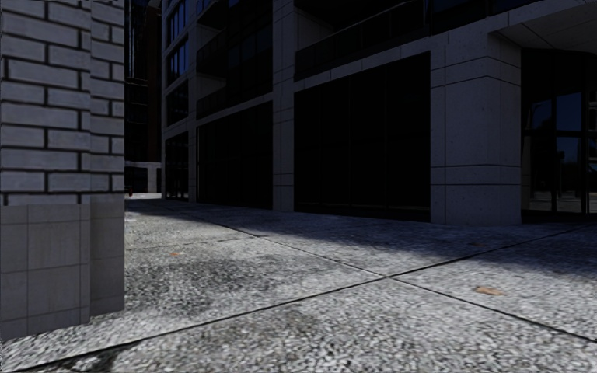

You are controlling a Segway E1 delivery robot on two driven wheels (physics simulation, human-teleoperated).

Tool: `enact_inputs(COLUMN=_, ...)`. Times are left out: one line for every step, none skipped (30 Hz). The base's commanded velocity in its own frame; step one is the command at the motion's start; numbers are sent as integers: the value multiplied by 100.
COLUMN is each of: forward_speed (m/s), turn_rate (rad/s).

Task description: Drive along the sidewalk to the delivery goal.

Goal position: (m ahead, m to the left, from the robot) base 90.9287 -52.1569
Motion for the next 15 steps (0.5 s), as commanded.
enact_inputs(forward_speed=200, turn_rate=-18)
enact_inputs(forward_speed=200, turn_rate=-18)
enact_inputs(forward_speed=200, turn_rate=0)
enact_inputs(forward_speed=200, turn_rate=0)
enact_inputs(forward_speed=200, turn_rate=0)
enact_inputs(forward_speed=200, turn_rate=0)
enact_inputs(forward_speed=200, turn_rate=0)
enact_inputs(forward_speed=200, turn_rate=0)
enact_inputs(forward_speed=200, turn_rate=0)
enact_inputs(forward_speed=200, turn_rate=0)
enact_inputs(forward_speed=200, turn_rate=0)
enact_inputs(forward_speed=200, turn_rate=0)
enact_inputs(forward_speed=200, turn_rate=0)
enact_inputs(forward_speed=200, turn_rate=0)
enact_inputs(forward_speed=200, turn_rate=0)
